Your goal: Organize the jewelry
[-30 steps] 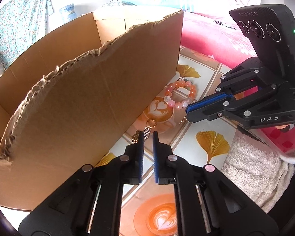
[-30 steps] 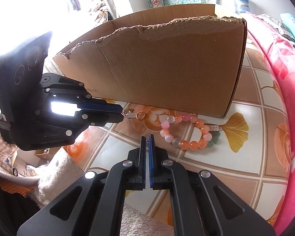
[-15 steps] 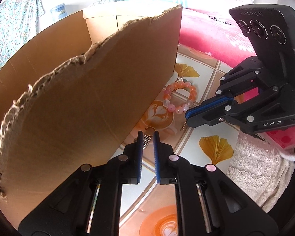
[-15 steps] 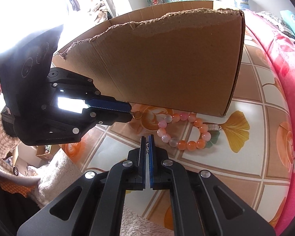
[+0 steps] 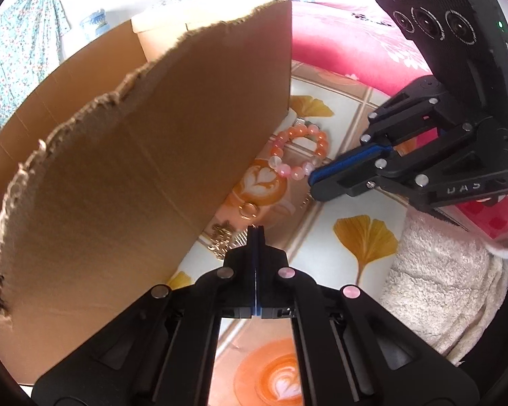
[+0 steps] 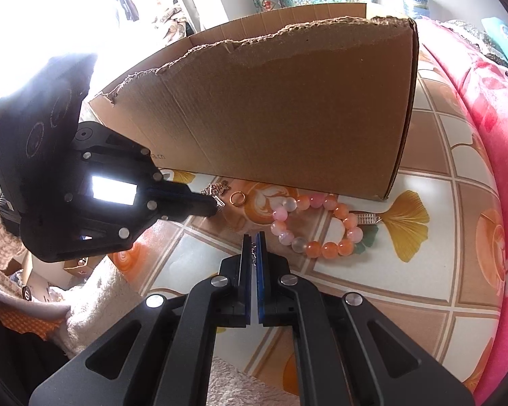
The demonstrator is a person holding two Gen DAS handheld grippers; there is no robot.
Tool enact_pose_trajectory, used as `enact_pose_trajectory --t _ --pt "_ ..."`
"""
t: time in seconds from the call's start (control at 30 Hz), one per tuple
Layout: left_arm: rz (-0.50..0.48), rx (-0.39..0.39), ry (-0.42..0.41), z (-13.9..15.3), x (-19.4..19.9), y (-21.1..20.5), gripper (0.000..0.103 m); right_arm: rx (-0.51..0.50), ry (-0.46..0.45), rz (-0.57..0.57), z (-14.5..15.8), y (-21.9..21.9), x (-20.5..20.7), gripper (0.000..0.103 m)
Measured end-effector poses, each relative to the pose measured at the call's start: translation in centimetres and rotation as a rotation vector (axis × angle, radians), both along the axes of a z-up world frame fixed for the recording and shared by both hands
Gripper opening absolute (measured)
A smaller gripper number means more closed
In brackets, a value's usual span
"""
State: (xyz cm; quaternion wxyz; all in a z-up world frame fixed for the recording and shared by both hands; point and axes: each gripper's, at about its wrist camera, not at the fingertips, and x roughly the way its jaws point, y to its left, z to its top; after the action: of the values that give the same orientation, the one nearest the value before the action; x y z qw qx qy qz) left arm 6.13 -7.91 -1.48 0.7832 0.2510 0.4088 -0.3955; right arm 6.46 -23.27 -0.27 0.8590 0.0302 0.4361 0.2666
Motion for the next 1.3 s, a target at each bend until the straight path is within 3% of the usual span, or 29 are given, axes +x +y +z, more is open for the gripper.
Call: enact_pose_trajectory --t 0.23,0.3,0.37,0.43,0.9,1.03,1.3 --pt "0.026 -0.027 0.040 0.1 -1.0 1.1 0.000 0.002 -0.004 -0.005 0.1 -0.2 -0.4 0.003" --pt "0.043 -0.043 0.018 0.4 -0.9 1.5 0.000 0.003 -0.005 -0.003 0.2 -0.2 -0.4 0.003" --pt "0.048 -0.065 0.000 0.7 -0.6 1.8 0.015 0.004 -0.005 -0.001 0.2 -0.1 -0.3 0.003" --pt "0.038 -0.075 -0.014 1.0 -0.3 1.8 0.022 0.004 -0.003 -0.002 0.2 -0.1 -0.2 0.003" --pt "-0.071 -0.018 0.009 0.0 1.0 0.7 0.021 0.012 0.012 -0.010 -0.3 -0.1 0.6 0.003" --pt "-0.078 -0.008 0.054 -0.1 0.8 0.3 0.010 0.016 0.011 -0.010 -0.4 -0.1 0.6 0.003" --pt "-0.047 0.012 0.005 0.1 -0.4 0.5 0.008 0.027 0.005 -0.014 -0.4 -0.2 0.2 0.003"
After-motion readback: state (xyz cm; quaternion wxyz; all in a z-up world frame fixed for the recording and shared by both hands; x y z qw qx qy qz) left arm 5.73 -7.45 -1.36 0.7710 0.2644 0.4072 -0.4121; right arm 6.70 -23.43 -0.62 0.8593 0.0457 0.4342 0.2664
